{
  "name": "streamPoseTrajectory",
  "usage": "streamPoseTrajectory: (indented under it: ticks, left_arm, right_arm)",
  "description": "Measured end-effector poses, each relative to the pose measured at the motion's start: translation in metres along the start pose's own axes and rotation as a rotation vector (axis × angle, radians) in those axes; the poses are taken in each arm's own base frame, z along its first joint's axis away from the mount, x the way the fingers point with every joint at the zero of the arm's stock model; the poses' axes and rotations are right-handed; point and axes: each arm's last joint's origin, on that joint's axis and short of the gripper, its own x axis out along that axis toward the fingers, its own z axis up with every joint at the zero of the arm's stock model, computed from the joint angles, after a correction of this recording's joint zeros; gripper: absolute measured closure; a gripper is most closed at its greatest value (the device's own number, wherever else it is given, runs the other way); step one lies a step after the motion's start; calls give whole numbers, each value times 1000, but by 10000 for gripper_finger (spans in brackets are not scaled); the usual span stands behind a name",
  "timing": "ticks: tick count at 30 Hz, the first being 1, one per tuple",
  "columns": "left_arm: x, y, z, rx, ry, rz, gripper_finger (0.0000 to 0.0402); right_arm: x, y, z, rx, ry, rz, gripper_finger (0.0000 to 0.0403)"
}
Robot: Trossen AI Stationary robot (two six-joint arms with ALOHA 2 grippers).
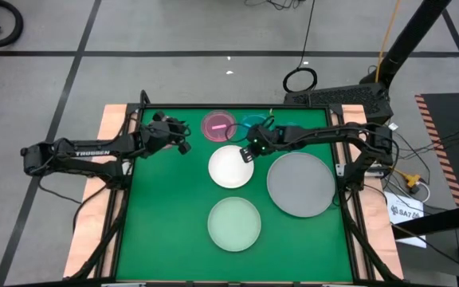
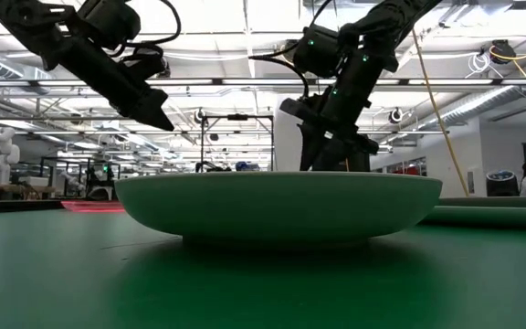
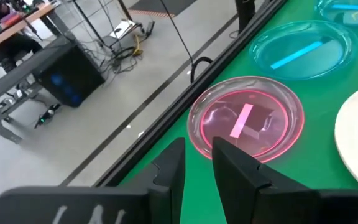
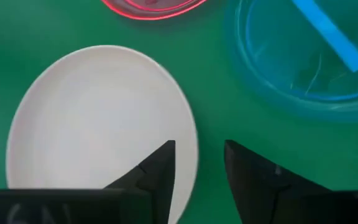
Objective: Stack plastic plates
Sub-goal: Stack the white plate on top of the gray plate
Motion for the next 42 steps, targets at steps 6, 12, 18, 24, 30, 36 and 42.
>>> streamPoseTrajectory:
  ticks: [6,12,18,24,30,36,42]
  left_arm:
    - [0,0,0,72,0,-1,314]
    - [0,0,0,100,0,-1,314]
    - [0,0,0,82,0,-1,314]
    - [0,-1,0,30,-1,-4,314]
    - [-4,-9,1,-79,-9,-44,314]
    - [-11,-22,-2,-82,14,-102,314]
    - [-15,-28,-2,-99,13,-134,314]
  right_arm:
    - [2,10,-12,-22,-51,-58,267]
    - [21,16,-26,-67,-32,-96,267]
    - [48,12,-38,-62,25,-160,267]
    - [56,12,-40,-46,14,-172,267]
    - [58,16,-39,-36,-24,-149,275]
    - [58,18,-39,-35,-44,-136,303]
    - [59,20,-39,-17,-56,-123,351]
